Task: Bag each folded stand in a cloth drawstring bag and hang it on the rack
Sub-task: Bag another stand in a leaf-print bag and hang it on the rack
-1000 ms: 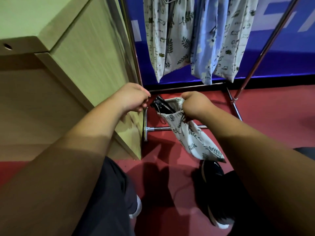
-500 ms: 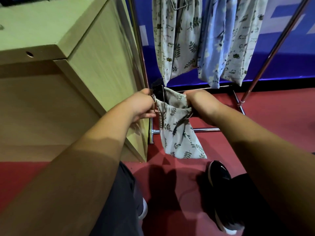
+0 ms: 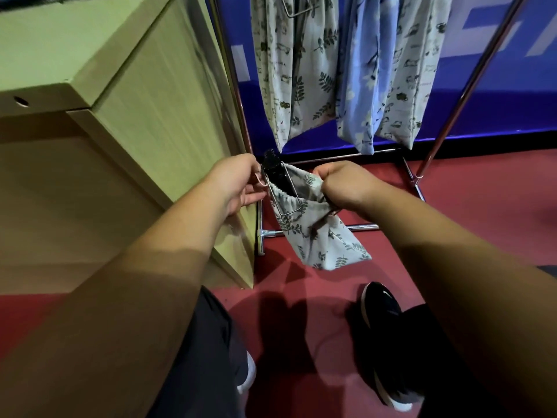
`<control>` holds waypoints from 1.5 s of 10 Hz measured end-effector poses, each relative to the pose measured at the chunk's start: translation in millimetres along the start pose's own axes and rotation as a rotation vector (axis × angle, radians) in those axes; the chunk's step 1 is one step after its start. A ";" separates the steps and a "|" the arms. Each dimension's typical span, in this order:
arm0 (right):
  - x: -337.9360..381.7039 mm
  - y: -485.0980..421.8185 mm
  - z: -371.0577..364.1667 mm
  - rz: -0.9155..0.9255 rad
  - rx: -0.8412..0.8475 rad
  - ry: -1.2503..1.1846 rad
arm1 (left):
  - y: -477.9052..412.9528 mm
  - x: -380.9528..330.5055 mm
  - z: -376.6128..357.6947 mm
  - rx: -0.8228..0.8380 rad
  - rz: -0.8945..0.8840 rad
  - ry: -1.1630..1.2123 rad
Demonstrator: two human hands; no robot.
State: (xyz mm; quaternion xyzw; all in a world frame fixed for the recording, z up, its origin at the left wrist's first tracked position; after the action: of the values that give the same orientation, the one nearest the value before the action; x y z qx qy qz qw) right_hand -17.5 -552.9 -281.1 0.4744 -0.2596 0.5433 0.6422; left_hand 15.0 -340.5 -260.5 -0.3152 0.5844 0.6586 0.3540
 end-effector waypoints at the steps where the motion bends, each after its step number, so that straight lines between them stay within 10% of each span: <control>1: -5.5 -1.8 0.2 -0.008 0.014 0.164 | 0.5 -4.4 0.4 -0.009 -0.016 0.137; 5: -22.3 -12.4 27.8 -0.119 -0.215 0.221 | 13.2 -15.9 4.0 0.057 -0.030 0.272; 7: -3.6 -10.6 22.3 -0.084 -0.094 0.575 | -1.0 -19.8 13.0 -0.227 -0.387 -0.444; 9: -7.8 -26.6 21.9 0.049 -0.123 0.830 | 6.0 -11.1 1.6 -0.165 -0.298 -0.823; 13: -15.6 -33.5 19.6 0.151 -0.063 1.353 | 16.5 23.3 -5.9 0.285 0.204 -0.539; 15: -11.6 -28.3 27.9 0.026 -0.148 0.941 | 15.9 10.5 -5.8 0.302 0.169 -0.293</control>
State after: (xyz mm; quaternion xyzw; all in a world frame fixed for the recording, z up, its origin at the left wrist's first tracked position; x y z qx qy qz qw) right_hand 11.1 -581.8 -288.6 0.1266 0.0154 0.6869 0.7155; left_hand -4.1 -346.2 -261.2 -0.1099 0.6429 0.6298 0.4219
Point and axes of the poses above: each hand's wrist, its own y-axis away from the middle knuckle, its own z-axis out of the back of the hand, x = y × z, the point moved 5 cm from there along -y, towards the middle knuckle, and after that the axes turned 1 degree about -y, right-handed, at the moved point
